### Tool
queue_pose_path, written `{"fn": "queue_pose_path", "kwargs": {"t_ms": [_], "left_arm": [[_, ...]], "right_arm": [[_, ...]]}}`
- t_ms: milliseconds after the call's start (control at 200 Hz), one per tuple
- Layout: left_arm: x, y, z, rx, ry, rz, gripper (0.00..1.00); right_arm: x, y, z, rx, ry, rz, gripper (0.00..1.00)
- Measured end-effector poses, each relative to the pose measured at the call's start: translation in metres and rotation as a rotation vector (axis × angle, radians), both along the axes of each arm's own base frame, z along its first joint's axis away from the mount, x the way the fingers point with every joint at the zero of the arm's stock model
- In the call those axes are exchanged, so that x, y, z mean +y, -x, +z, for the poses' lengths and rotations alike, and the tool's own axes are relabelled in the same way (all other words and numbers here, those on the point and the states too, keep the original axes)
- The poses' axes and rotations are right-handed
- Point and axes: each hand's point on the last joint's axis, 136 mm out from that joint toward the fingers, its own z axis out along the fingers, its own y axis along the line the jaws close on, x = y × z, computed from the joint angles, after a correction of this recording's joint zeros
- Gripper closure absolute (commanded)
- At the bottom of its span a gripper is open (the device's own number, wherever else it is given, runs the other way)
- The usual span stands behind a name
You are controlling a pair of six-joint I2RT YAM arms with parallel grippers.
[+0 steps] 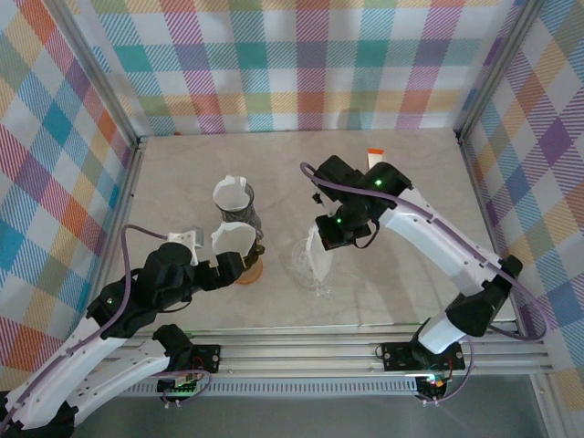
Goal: Place the coffee filter in the dripper
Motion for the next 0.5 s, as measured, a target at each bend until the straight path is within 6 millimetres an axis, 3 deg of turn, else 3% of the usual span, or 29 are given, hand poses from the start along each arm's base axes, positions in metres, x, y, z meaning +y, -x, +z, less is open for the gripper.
{"fn": "queue_pose_path", "kwargs": {"t_ms": [175, 500], "left_arm": [[-0.027, -0.007, 0.015, 0.007, 0.03, -0.087, 0.2], [-0.096, -0.014, 0.029, 0.01, 0.013, -0.264, 0.29]], "right_arm": [[-0.002, -0.009, -0.012, -0.001, 0.06, -0.008, 1.0], [-0.002, -0.016, -0.013, -0.036, 0.07, -0.016, 1.0]]}}
